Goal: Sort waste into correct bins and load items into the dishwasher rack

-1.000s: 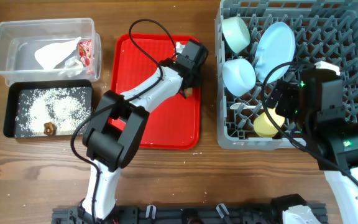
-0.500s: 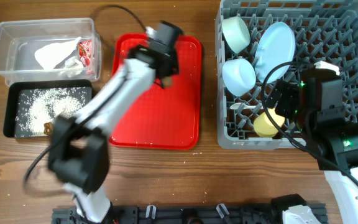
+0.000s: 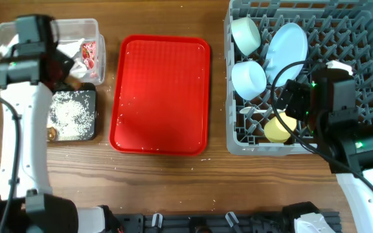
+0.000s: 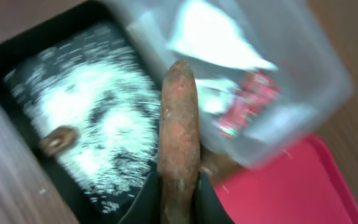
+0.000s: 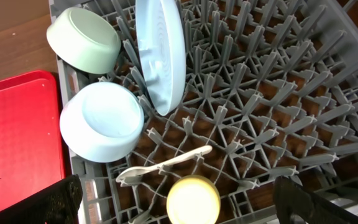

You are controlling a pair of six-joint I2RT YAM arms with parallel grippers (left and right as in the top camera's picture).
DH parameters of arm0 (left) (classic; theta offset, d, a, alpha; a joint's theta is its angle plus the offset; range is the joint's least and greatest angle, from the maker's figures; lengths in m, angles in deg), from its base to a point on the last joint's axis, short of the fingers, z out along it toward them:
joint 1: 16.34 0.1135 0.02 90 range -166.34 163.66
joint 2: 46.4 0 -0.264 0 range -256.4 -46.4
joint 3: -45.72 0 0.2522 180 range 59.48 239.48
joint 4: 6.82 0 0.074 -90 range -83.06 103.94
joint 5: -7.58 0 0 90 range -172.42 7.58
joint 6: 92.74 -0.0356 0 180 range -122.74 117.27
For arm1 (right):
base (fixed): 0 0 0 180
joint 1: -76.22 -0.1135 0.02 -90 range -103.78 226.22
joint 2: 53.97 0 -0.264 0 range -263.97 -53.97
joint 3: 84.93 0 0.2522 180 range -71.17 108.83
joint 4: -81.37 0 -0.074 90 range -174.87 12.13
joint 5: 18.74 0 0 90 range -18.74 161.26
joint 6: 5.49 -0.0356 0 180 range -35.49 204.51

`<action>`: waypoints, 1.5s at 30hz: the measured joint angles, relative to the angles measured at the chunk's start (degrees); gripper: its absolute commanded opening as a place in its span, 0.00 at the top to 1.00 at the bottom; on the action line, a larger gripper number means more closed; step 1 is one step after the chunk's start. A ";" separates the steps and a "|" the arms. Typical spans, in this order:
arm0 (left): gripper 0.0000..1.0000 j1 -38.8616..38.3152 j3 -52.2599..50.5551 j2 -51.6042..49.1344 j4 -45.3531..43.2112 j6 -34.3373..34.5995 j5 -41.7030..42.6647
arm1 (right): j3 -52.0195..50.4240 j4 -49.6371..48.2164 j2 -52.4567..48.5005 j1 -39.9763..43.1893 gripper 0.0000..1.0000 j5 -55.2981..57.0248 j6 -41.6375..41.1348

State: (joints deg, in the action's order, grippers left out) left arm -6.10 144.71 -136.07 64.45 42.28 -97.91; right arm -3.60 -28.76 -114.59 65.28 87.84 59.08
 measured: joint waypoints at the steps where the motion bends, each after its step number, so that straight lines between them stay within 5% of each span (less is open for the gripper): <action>1: 0.92 1.66 -1.25 -0.79 -0.39 2.54 -0.17 | 0.00 -0.02 -0.20 0.00 0.00 -0.17 0.00; 10: 0.90 7.93 -11.19 -15.21 -13.55 14.73 -0.74 | 0.00 -0.63 -4.37 0.00 0.00 -2.64 0.00; 19: 0.37 7.89 -11.45 -19.26 -18.49 16.22 -0.72 | 0.00 -2.97 -6.93 0.00 0.00 -4.04 2.29; 24: 0.18 7.89 -8.92 -17.42 -13.55 12.85 -0.31 | 0.04 -7.48 -6.86 0.00 0.00 -8.81 6.88; 26: 0.00 7.89 -8.09 -14.40 -10.16 12.22 -0.09 | 0.98 -7.61 -6.69 0.00 0.00 -10.88 8.98; 33: 0.00 7.89 -6.34 -2.03 -7.65 11.41 -0.09 | 10.21 -8.26 -1.22 0.00 0.00 -13.60 13.88; 45: 0.00 7.89 -6.21 -1.40 -7.56 11.41 -0.09 | 12.00 -8.26 5.51 0.00 0.00 -16.20 14.64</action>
State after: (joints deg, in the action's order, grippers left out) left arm 1.79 138.51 -137.47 56.89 53.69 -98.00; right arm 8.40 -37.02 -109.08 65.28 71.64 73.73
